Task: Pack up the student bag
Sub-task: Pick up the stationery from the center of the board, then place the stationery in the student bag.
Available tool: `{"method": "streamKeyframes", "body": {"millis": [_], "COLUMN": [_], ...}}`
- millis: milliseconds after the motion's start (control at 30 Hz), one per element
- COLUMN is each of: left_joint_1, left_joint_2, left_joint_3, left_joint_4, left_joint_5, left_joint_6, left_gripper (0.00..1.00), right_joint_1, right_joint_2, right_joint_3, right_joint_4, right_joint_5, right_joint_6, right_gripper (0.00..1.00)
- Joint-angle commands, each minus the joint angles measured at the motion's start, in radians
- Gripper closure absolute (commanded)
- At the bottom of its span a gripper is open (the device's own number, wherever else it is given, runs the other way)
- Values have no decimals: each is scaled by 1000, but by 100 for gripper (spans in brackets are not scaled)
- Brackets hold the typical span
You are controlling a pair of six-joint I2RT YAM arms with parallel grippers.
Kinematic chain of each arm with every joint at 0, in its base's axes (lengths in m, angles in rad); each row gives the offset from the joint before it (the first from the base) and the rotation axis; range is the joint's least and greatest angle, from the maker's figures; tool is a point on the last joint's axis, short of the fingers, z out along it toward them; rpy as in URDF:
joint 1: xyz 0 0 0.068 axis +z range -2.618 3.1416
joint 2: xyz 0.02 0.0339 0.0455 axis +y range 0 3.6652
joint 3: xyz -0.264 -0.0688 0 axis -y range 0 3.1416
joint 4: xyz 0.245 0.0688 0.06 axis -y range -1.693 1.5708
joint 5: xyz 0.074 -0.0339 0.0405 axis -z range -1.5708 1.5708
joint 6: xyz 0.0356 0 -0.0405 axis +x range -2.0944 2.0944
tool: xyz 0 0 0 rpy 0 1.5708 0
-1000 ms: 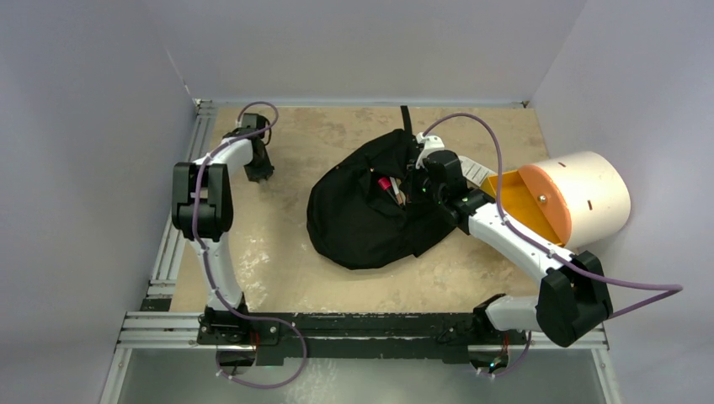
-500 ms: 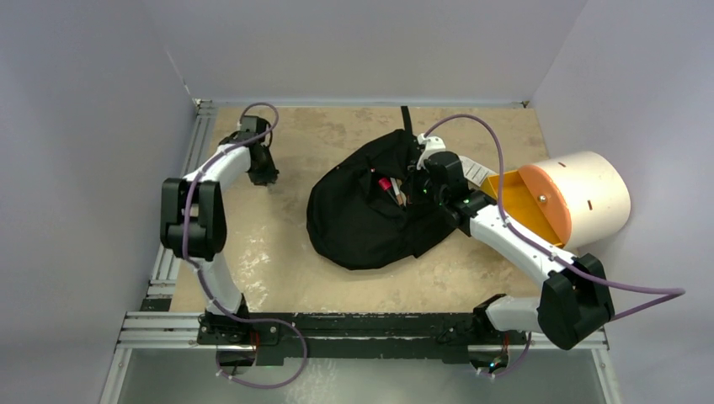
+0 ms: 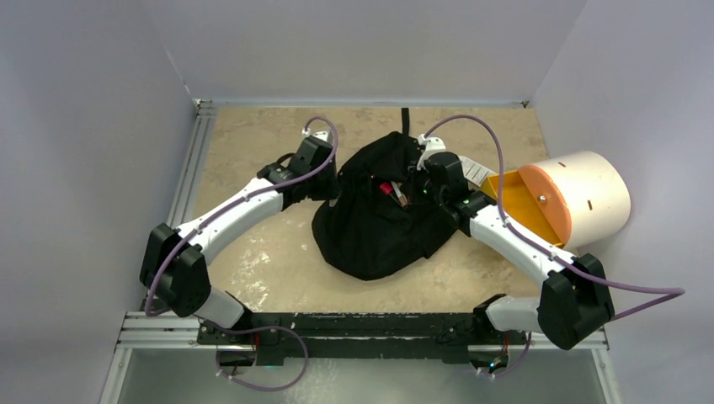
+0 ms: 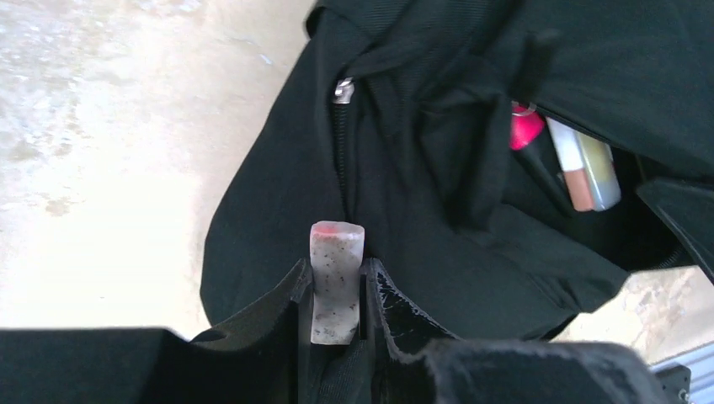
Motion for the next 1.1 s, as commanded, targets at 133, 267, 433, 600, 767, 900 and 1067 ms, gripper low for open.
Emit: {"method": "streamKeyframes", "body": {"millis": [133,267,433,600,767,900,1067], "left_joint_1": [-124,-125,-124,-125,-152,-172,-194], "left_joint_2": [-29,-51,-86,-113,-97,-41,45], "left_joint_3": [77,78,104,128,110,70,43], "left_joint_4": [-3,-67,-160,-90,29,147,253], "left_joint_5": [-98,-212,-407,-285,-115,39,121], "left_joint_6": [-98,-91,-54,4,-37,-98,-127], "left_gripper": [100,100,100,100,100,100,100], "right_joint_1": [9,9,9,10,9,10,10], "right_joint_2": [-13,-15,-15,-12,-16,-19,-19], "right_joint_3": [13,13,13,16,23,21,20], "right_joint_4": [47,43,48,48,46,42,48], "right_joint_5": [-35,-30,-38,-45,-51,-47,-60], "right_joint_6": [25,23,25,27,32,32,38], "right_gripper": [100,100,100,100,100,100,100]}}
